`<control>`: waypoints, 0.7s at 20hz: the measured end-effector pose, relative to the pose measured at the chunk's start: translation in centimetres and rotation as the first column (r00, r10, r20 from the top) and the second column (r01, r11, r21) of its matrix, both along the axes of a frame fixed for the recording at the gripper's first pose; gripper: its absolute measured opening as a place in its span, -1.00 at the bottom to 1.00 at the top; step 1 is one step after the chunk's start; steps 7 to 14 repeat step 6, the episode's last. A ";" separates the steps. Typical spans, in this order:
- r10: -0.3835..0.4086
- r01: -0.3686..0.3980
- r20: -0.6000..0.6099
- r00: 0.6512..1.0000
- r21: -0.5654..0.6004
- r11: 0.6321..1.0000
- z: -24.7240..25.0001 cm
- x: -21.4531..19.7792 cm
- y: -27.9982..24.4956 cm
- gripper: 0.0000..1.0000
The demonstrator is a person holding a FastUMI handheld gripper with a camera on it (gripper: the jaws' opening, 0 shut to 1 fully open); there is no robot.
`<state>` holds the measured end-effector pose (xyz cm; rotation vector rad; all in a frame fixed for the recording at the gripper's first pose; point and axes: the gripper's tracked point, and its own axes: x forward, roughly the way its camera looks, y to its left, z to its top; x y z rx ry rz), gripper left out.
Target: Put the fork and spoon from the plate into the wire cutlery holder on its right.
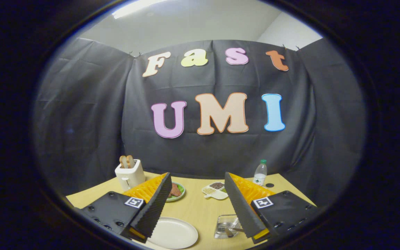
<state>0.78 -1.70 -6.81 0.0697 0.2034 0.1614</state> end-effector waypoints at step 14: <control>0.003 -0.003 0.007 1.000 0.015 1.000 -0.1 0.2 0.0 0.95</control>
